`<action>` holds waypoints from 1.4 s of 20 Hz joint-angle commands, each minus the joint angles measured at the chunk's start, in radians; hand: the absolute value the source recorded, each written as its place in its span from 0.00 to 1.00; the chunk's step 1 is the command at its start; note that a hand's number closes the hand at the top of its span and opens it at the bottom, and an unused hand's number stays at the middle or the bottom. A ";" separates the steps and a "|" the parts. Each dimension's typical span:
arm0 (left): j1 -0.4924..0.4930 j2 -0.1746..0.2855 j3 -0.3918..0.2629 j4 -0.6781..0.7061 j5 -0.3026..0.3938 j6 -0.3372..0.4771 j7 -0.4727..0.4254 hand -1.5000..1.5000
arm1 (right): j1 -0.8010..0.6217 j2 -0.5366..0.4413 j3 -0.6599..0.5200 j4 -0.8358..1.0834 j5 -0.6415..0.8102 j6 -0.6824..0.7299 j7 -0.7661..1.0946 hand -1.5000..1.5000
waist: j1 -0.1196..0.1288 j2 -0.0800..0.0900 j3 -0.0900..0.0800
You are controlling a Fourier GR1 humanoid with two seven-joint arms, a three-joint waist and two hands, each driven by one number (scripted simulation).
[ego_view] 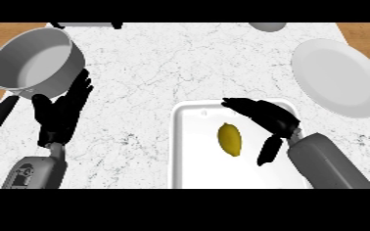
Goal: Pick the lemon from the tray and place it in the plate
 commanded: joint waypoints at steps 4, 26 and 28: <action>-0.011 -0.018 0.042 0.061 -0.019 -0.045 -0.047 0.50 | 0.014 0.057 -0.021 -0.119 0.077 0.130 0.132 0.00 | -0.006 0.000 0.000; 0.021 -0.046 0.098 -0.018 -0.055 -0.092 0.024 0.50 | -0.049 0.193 -0.020 0.199 0.387 0.056 -0.129 1.00 | 0.004 0.001 0.001; -0.019 -0.058 0.103 -0.003 -0.066 -0.079 0.021 0.50 | -0.037 0.232 -0.026 0.199 0.399 0.051 -0.109 1.00 | 0.001 0.001 0.000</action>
